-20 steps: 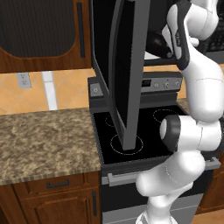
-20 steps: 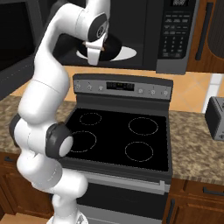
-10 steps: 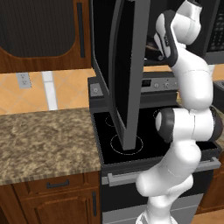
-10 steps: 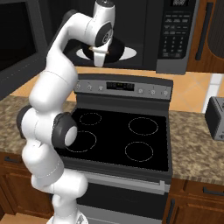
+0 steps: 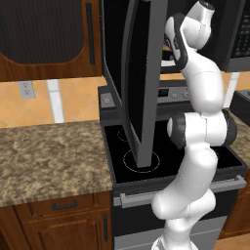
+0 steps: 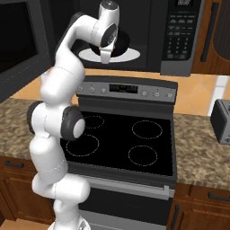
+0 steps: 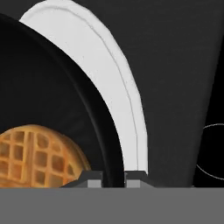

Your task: Open the microwave, place the bowl with waffle inside the microwave, then close the microwave door and turn it on.

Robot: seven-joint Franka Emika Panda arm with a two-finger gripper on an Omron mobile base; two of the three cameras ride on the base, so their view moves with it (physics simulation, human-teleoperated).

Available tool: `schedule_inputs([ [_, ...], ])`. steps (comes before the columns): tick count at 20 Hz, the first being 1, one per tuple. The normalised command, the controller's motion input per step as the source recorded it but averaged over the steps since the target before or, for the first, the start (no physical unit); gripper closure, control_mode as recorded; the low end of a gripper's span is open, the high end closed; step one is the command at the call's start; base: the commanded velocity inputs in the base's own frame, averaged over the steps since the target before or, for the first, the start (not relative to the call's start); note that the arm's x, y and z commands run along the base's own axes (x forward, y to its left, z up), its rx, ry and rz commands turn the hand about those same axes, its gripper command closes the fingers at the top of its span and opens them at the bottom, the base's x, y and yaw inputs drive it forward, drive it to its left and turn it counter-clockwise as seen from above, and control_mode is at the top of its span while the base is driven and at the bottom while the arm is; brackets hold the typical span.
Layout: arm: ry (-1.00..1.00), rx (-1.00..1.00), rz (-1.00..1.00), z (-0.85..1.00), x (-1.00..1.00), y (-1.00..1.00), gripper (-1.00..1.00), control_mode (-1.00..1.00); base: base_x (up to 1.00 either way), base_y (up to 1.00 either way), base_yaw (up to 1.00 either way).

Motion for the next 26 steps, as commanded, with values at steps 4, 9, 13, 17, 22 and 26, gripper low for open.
schedule_inputs([
  [4,0.00,-0.04,0.00,-0.32,0.99,0.00,1.00,-1.00,0.00,0.00,0.00],
  [9,-0.01,-0.03,0.00,-0.41,0.63,0.00,1.00,-1.00,0.00,0.00,0.00],
  [13,-0.29,0.00,0.00,-0.19,-0.17,0.00,-1.00,-1.00,0.00,0.00,0.00],
  [17,-0.50,0.01,0.00,-0.41,-0.46,-0.14,-1.00,-1.00,0.00,0.00,0.00],
  [22,-0.43,0.00,0.00,-0.72,-0.26,-0.01,-1.00,-1.00,0.00,0.00,0.00],
  [26,-0.59,0.10,0.00,-0.26,-1.00,-0.19,-1.00,-1.00,0.00,0.00,0.00],
])
